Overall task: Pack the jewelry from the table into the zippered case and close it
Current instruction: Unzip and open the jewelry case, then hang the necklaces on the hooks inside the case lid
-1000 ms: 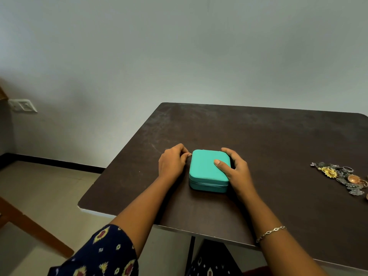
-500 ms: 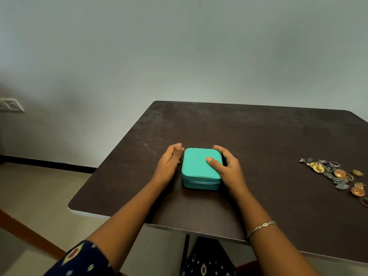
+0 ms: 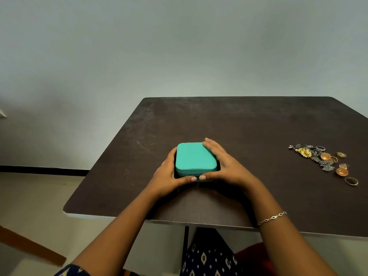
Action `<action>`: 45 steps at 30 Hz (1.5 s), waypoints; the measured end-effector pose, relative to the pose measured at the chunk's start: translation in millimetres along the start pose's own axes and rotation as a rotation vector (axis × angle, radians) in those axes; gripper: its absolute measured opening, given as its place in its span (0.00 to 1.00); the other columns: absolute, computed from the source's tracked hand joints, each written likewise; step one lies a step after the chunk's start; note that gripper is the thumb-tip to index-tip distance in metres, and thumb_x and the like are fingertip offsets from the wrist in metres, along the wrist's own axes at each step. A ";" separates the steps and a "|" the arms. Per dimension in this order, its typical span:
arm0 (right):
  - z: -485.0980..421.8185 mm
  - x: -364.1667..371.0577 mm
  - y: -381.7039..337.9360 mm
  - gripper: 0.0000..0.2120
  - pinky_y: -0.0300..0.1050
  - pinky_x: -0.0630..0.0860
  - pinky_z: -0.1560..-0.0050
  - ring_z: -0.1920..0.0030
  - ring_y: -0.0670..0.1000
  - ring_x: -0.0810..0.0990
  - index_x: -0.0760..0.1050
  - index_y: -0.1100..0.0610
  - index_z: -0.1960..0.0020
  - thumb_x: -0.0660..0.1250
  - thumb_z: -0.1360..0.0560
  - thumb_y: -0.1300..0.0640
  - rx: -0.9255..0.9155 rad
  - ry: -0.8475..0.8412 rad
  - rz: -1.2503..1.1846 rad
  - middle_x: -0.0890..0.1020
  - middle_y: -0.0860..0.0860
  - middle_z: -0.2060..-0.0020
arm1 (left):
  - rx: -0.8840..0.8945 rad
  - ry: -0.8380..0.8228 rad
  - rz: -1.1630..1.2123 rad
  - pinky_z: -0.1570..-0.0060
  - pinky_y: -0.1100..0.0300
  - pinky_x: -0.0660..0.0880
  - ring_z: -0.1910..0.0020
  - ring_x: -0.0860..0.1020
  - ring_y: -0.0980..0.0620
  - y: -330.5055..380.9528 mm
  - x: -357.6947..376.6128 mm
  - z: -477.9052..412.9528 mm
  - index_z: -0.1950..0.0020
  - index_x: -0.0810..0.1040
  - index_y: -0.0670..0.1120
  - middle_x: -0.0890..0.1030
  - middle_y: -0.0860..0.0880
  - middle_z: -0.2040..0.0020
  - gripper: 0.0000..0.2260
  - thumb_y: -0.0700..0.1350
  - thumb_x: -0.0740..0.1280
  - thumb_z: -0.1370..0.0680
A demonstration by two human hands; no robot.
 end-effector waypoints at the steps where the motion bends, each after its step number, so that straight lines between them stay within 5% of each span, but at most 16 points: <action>1: 0.6 -0.5 -0.5 0.45 0.37 0.51 0.30 0.27 0.42 0.50 0.52 0.51 0.25 0.75 0.34 0.55 -0.006 0.017 0.012 0.50 0.43 0.25 | -0.003 0.004 -0.010 0.33 0.51 0.66 0.32 0.66 0.53 -0.2 -0.1 0.0 0.27 0.51 0.59 0.66 0.54 0.30 0.44 0.59 0.73 0.36; 5: 0.6 -4.1 -1.6 0.43 0.38 0.55 0.30 0.28 0.42 0.54 0.56 0.52 0.27 0.76 0.35 0.54 -0.029 0.055 0.050 0.54 0.44 0.26 | -0.007 0.021 -0.017 0.34 0.51 0.67 0.33 0.67 0.53 -0.9 -1.5 0.7 0.28 0.52 0.60 0.67 0.55 0.31 0.44 0.60 0.72 0.38; 9: -5.7 -20.6 -2.6 0.35 0.25 0.64 0.42 0.34 0.42 0.65 0.67 0.54 0.32 0.77 0.36 0.56 -0.025 0.101 -0.050 0.65 0.46 0.31 | -0.013 0.017 -0.003 0.34 0.48 0.67 0.34 0.68 0.53 -2.9 -0.8 0.3 0.28 0.53 0.60 0.69 0.54 0.32 0.43 0.57 0.75 0.36; 14: -20.5 -41.2 -12.6 0.20 0.40 0.75 0.47 0.47 0.47 0.78 0.76 0.53 0.44 0.73 0.34 0.48 -0.008 0.116 -0.170 0.80 0.50 0.48 | -0.014 0.010 -0.016 0.34 0.48 0.68 0.34 0.68 0.54 1.2 -0.2 0.8 0.29 0.55 0.58 0.69 0.55 0.32 0.42 0.57 0.74 0.36; 19: -40.7 -54.7 -14.9 0.27 0.41 0.72 0.60 0.57 0.48 0.76 0.78 0.54 0.49 0.63 0.34 0.33 0.041 0.173 -0.124 0.80 0.55 0.55 | -0.015 -0.001 -0.051 0.32 0.50 0.66 0.32 0.66 0.54 0.1 0.1 -1.1 0.27 0.53 0.56 0.66 0.54 0.30 0.42 0.54 0.75 0.33; 23: -53.0 -69.1 -11.6 0.39 0.40 0.74 0.70 0.64 0.50 0.74 0.75 0.69 0.51 0.53 0.32 0.32 0.096 0.324 -0.087 0.79 0.62 0.58 | -0.026 -0.010 -0.071 0.32 0.51 0.64 0.31 0.64 0.54 -1.0 0.7 -1.6 0.27 0.53 0.54 0.65 0.54 0.29 0.42 0.54 0.74 0.33; 28: -65.6 -79.6 4.9 0.27 0.53 0.77 0.60 0.66 0.53 0.75 0.67 0.60 0.69 0.50 0.22 0.40 0.190 0.450 -0.024 0.74 0.53 0.70 | -0.020 -0.004 -0.092 0.32 0.54 0.63 0.30 0.63 0.54 -0.4 -0.1 -1.2 0.26 0.52 0.54 0.64 0.55 0.29 0.42 0.54 0.74 0.33; 31: -69.5 -78.0 19.0 0.30 0.58 0.77 0.51 0.58 0.59 0.80 0.73 0.65 0.63 0.50 0.22 0.40 0.242 0.457 -0.026 0.81 0.59 0.61 | -0.016 -0.004 -0.092 0.32 0.53 0.63 0.30 0.63 0.54 1.2 0.0 -1.1 0.27 0.53 0.54 0.64 0.55 0.29 0.42 0.54 0.74 0.33; 35: -71.2 -74.6 30.8 0.29 0.50 0.74 0.53 0.54 0.57 0.80 0.77 0.65 0.58 0.50 0.21 0.43 0.271 0.471 -0.045 0.82 0.59 0.57 | -0.021 -0.008 -0.103 0.33 0.54 0.63 0.30 0.63 0.54 2.2 0.0 -1.2 0.27 0.53 0.54 0.64 0.55 0.29 0.41 0.54 0.74 0.33; 40: -66.8 -80.0 34.1 0.28 0.59 0.76 0.46 0.51 0.58 0.79 0.76 0.64 0.50 0.51 0.22 0.40 0.307 0.488 -0.106 0.81 0.58 0.53 | -0.027 -0.002 -0.091 0.33 0.53 0.64 0.31 0.64 0.54 2.8 -0.7 0.0 0.27 0.53 0.55 0.65 0.55 0.29 0.41 0.54 0.74 0.33; 45: -42.5 -103.3 -6.8 0.13 0.43 0.74 0.50 0.49 0.48 0.75 0.73 0.57 0.41 0.62 0.23 0.53 0.118 0.610 0.056 0.77 0.49 0.50 | -0.060 -0.021 -0.016 0.31 0.53 0.63 0.30 0.63 0.54 -0.3 0.2 0.5 0.27 0.54 0.54 0.64 0.54 0.28 0.43 0.53 0.75 0.35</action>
Point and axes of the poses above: each hand's wrist, its own z-axis away from the middle knuckle, its own x-axis out of the palm, y = z × x, the point moved 10 cm from there along -z, towards the middle knuckle
